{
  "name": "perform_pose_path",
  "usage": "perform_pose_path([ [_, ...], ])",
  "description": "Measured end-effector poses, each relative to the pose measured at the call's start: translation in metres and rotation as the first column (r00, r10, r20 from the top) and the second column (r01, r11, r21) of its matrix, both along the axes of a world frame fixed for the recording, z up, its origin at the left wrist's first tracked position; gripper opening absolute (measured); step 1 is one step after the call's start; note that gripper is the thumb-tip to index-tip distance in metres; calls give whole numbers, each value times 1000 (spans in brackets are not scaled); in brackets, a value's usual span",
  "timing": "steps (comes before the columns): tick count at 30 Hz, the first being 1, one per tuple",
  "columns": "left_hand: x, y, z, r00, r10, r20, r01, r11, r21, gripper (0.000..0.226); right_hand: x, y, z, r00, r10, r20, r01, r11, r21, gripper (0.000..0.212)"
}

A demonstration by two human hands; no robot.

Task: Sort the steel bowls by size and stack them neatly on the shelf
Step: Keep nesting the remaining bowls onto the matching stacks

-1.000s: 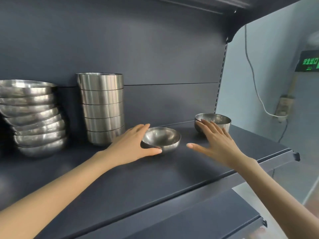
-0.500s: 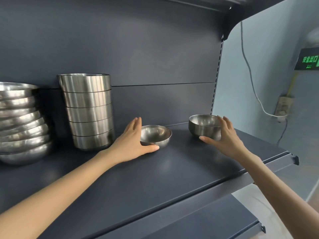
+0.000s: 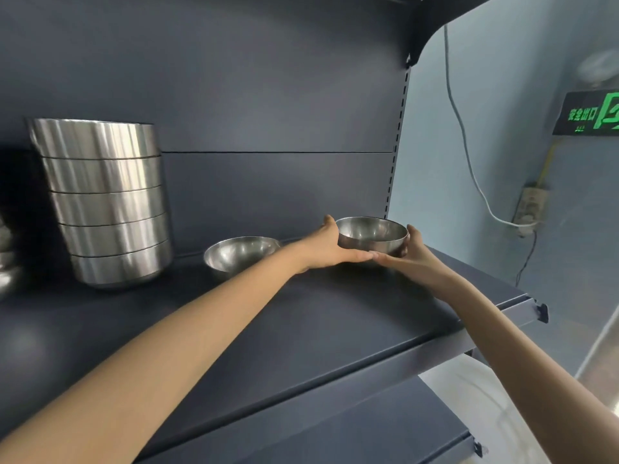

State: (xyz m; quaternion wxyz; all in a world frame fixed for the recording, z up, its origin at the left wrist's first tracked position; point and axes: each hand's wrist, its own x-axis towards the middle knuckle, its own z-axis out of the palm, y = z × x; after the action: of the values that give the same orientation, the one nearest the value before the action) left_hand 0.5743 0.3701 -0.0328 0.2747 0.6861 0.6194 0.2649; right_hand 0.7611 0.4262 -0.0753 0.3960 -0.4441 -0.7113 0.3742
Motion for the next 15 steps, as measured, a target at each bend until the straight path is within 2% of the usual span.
perform_pose_path([
  [2, 5, 8, -4, 998, 1, 65, 3, 998, -63, 122, 3, 5, -3, 1000, 18, -25, -18, 1000, 1, 69],
  [4, 9, 15, -9, 993, 36, 111, -30, 998, -58, 116, 5, 7, -3, 998, 27, -50, -25, 999, 24, 66],
  [7, 11, 19, -11, 976, 94, 198, -100, 995, 19, 93, 6, 11, 1, 992, 42, -115, -38, 999, 39, 62],
  [10, 5, 20, -2, 955, 115, 273, -154, 980, 126, 84, -2, 10, 15, 982, 74, -172, -61, 995, 77, 63],
  [13, -6, 14, 11, 944, 144, 296, -215, 951, 222, 90, -16, 5, 34, 967, 127, -220, -102, 987, 123, 62],
  [15, -17, 3, 22, 940, 148, 306, -237, 932, 276, 92, -29, 1, 44, 958, 171, -229, -135, 977, 164, 73],
])
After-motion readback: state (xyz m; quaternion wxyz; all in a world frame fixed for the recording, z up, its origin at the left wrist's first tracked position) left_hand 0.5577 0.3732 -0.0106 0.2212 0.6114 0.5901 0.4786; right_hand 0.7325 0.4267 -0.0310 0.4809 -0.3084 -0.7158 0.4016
